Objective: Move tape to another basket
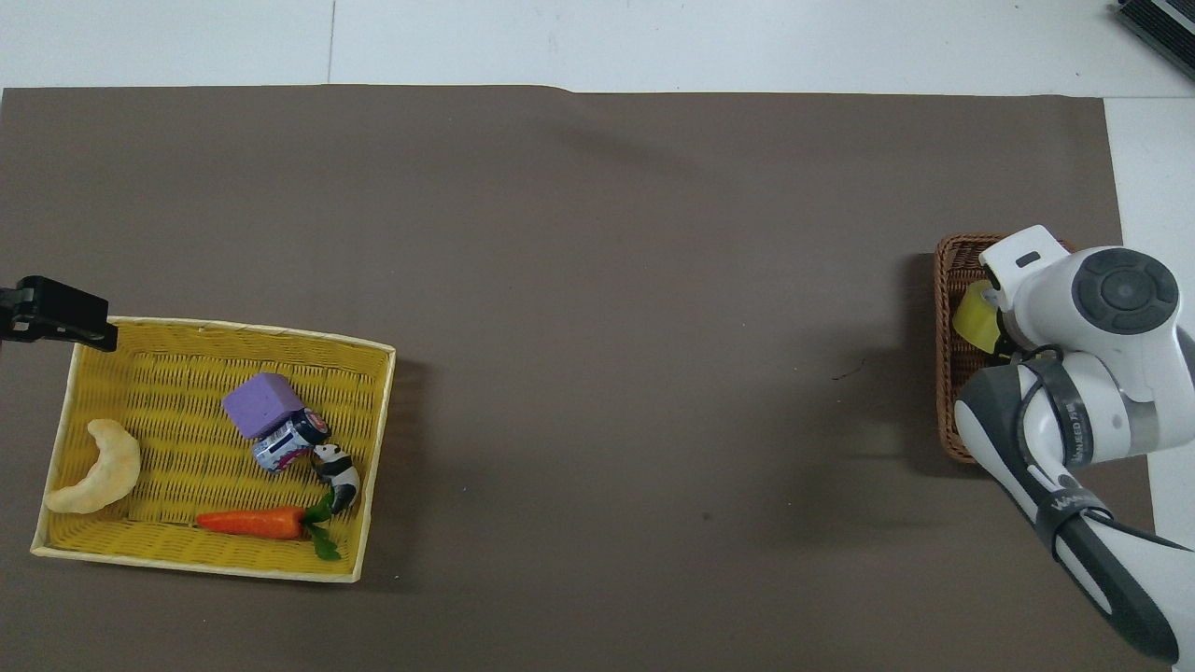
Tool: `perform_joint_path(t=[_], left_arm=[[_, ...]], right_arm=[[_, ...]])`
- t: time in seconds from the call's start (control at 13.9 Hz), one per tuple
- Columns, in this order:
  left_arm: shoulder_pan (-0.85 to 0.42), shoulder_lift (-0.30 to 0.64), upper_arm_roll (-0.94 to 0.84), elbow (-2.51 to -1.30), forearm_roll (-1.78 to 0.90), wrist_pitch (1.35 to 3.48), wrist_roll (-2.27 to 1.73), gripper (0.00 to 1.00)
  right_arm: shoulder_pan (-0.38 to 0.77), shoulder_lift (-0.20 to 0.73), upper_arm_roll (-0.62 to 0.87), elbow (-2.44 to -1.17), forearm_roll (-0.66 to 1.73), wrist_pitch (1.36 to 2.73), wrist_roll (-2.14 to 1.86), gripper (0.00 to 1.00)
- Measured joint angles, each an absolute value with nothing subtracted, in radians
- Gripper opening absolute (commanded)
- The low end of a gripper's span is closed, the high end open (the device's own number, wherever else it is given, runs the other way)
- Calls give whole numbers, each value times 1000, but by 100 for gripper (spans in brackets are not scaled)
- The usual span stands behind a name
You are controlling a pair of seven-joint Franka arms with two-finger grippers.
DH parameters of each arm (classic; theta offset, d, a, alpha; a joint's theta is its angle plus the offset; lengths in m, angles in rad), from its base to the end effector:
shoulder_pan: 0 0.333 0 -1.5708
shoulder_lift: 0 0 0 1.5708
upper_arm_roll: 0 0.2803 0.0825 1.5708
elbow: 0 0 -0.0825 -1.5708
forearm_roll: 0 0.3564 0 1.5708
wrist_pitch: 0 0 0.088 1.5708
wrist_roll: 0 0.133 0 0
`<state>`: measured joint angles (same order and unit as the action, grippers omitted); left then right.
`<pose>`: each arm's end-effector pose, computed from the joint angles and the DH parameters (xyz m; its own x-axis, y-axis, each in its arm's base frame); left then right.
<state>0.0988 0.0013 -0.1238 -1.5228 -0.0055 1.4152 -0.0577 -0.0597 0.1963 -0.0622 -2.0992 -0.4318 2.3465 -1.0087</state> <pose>0.5079 -0.0135 0.5705 0.9935 0.0320 -0.1088 0.0321 -0.9995 -0.0006 0.5481 -0.0810 0.2917 0.3839 0.8816 -0.2747 0.9216 -0.3475 0.1726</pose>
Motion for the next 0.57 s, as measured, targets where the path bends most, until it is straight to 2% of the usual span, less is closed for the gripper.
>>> perform_joint_path(t=[0.57], left_arm=[[99, 1, -124, -1523, -6, 1415, -58, 100]], right_arm=[[-84, 184, -66, -2039, -108, 2182, -927, 100]])
